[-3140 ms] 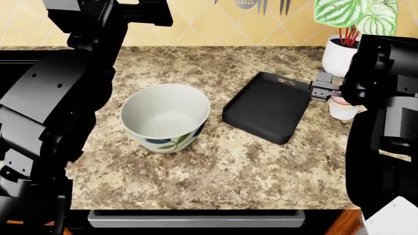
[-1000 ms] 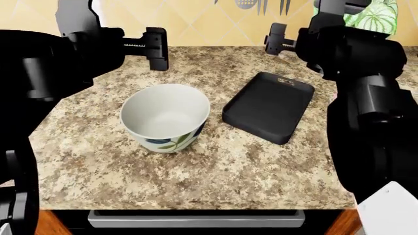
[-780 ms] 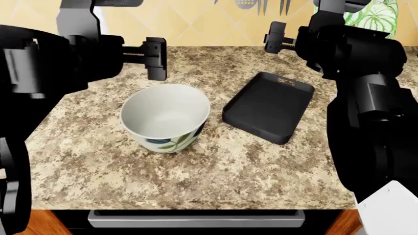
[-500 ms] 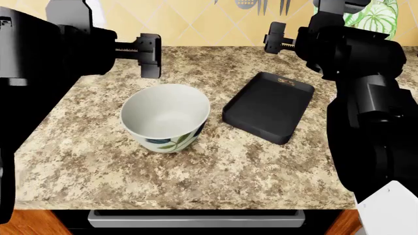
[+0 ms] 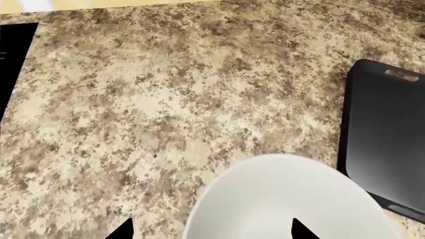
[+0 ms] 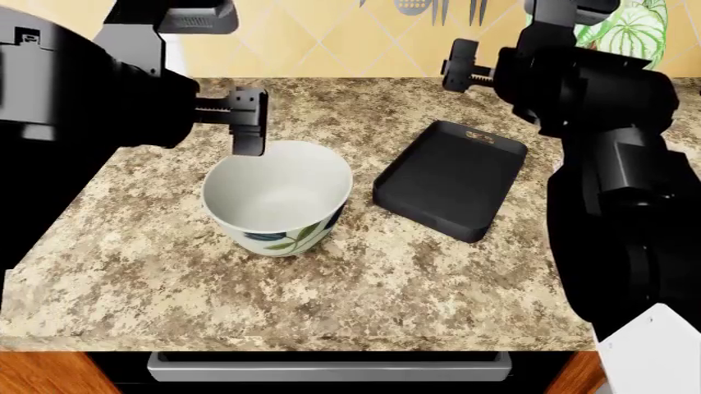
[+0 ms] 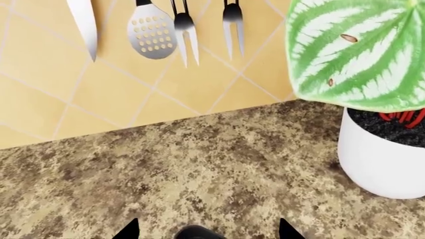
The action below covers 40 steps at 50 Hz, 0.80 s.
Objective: Move the fresh-baked cupcake off the tray onto the counter, and place the bowl used for mixing into the sink.
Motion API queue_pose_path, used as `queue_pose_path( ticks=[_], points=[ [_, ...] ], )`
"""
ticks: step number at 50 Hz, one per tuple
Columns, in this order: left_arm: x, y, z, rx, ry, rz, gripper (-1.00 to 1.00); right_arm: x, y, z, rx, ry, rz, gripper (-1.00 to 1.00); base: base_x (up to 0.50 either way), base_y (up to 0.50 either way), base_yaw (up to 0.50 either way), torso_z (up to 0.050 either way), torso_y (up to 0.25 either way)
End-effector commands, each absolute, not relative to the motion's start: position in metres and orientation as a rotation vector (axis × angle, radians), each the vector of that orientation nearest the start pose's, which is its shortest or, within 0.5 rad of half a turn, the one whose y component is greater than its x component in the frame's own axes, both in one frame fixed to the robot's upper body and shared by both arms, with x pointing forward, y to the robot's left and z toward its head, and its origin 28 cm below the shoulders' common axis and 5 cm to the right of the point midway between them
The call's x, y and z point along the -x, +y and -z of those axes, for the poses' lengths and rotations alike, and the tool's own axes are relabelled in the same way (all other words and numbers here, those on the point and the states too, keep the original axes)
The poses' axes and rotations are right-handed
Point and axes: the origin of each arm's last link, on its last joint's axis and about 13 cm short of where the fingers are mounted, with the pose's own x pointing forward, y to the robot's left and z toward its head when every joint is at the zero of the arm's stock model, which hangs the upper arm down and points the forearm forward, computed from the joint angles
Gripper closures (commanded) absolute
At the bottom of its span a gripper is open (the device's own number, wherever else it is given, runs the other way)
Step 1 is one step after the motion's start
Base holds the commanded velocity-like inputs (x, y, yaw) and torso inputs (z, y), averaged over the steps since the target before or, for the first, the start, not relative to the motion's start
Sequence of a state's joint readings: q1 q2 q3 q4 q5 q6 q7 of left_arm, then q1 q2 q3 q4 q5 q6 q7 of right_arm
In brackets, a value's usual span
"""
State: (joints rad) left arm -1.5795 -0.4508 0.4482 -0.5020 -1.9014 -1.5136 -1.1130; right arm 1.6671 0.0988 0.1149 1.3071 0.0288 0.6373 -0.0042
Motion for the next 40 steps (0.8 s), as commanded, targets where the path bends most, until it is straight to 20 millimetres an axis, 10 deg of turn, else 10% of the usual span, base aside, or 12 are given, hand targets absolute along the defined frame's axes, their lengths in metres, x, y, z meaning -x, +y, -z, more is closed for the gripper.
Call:
queue_pose_path(
  ticks=[1, 40],
  points=[
    [-0.308, 0.236, -0.348, -0.01, 0.694, 0.188, -1.0, -0.425, -0.135, -0.297, -0.162, 0.275, 0.053, -1.0, 0.0, 0.0, 0.0, 0.0, 0.0],
    [-0.318, 0.237, -0.33, 0.003, 0.783, 0.201, -1.0, -0.425, -0.134, -0.295, -0.157, 0.284, 0.048, -1.0, 0.0, 0.0, 0.0, 0.0, 0.0]
  ],
)
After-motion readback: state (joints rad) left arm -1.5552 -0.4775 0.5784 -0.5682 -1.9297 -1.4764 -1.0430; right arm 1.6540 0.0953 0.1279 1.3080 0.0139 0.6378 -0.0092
